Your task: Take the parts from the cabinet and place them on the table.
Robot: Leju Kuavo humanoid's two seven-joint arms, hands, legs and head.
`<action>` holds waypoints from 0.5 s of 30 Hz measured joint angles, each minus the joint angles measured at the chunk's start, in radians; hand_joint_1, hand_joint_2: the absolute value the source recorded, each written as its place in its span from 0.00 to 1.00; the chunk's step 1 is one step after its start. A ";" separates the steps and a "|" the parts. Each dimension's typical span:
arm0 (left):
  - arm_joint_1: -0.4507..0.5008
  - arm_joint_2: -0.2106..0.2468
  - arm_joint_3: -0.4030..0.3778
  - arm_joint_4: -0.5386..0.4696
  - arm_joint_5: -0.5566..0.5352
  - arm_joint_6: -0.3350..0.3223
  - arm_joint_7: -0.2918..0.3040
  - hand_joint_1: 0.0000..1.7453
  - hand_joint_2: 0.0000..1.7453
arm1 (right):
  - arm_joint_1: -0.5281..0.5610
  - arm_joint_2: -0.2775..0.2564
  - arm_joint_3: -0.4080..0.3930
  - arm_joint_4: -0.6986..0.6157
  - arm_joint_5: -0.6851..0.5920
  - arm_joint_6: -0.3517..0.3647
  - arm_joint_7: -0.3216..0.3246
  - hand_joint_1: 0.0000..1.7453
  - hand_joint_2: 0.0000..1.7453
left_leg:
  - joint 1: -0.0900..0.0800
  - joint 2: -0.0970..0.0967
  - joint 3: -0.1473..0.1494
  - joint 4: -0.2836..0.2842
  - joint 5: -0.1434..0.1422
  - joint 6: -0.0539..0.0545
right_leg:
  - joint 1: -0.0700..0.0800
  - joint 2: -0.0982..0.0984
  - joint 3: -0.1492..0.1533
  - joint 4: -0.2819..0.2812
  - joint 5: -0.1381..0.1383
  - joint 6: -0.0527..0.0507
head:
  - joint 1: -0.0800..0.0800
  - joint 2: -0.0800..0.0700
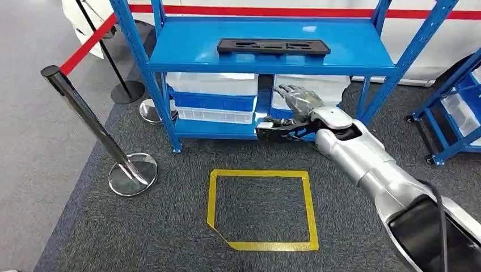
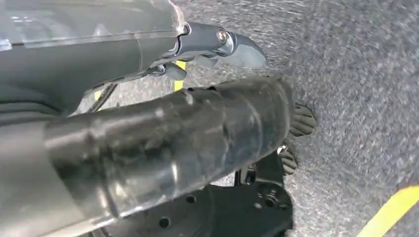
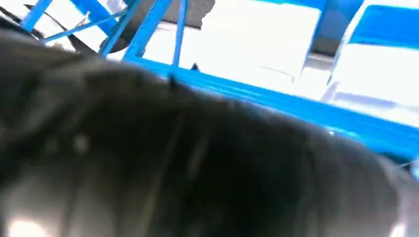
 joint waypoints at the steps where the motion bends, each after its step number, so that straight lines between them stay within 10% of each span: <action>1: 0.001 0.000 0.000 0.000 -0.003 0.002 -0.003 0.00 0.00 | 0.000 -0.001 0.005 0.005 -0.001 -0.003 0.000 0.00 0.00 | 0.006 0.000 -0.040 0.082 -0.031 -0.007 | 0.000 0.000 0.001 0.001 -0.001 0.000 | 0.000 0.000; 4: 0.003 0.001 0.000 0.000 -0.008 0.005 -0.006 0.00 0.00 | 0.001 -0.001 0.021 0.015 -0.005 -0.008 0.000 0.00 0.00 | 0.018 0.001 -0.076 0.130 -0.009 -0.021 | -0.005 0.003 0.000 0.007 -0.006 0.005 | 0.000 0.000; 6: 0.003 0.002 0.000 0.000 -0.007 0.005 -0.008 0.00 0.00 | -0.005 0.000 0.024 0.019 -0.015 -0.015 0.005 0.00 0.00 | 0.026 0.003 -0.012 -0.014 0.080 -0.029 | -0.013 0.005 0.001 0.020 -0.015 0.016 | 0.000 0.000; 8: 0.002 0.002 0.000 0.001 -0.006 0.006 -0.008 0.00 0.00 | -0.017 0.006 0.028 0.021 -0.019 -0.016 0.012 0.00 0.00 | 0.016 0.001 0.033 -0.098 0.080 -0.032 | -0.008 0.006 -0.008 0.038 -0.026 0.032 | -0.002 0.000; 12: -0.001 0.002 0.000 0.001 -0.004 0.008 -0.009 0.00 0.00 | -0.026 0.011 0.031 0.025 -0.019 -0.016 0.017 0.00 0.00 | 0.015 -0.001 0.027 -0.103 0.087 0.005 | -0.011 0.008 -0.007 0.030 -0.020 0.053 | -0.001 0.000; 15: -0.001 0.002 0.000 0.001 -0.001 0.008 -0.009 0.00 0.00 | -0.031 0.012 0.031 0.026 -0.019 -0.017 0.017 0.00 0.00 | 0.017 -0.001 0.030 -0.112 0.092 0.023 | -0.012 0.005 -0.055 0.139 -0.095 0.058 | 0.000 0.000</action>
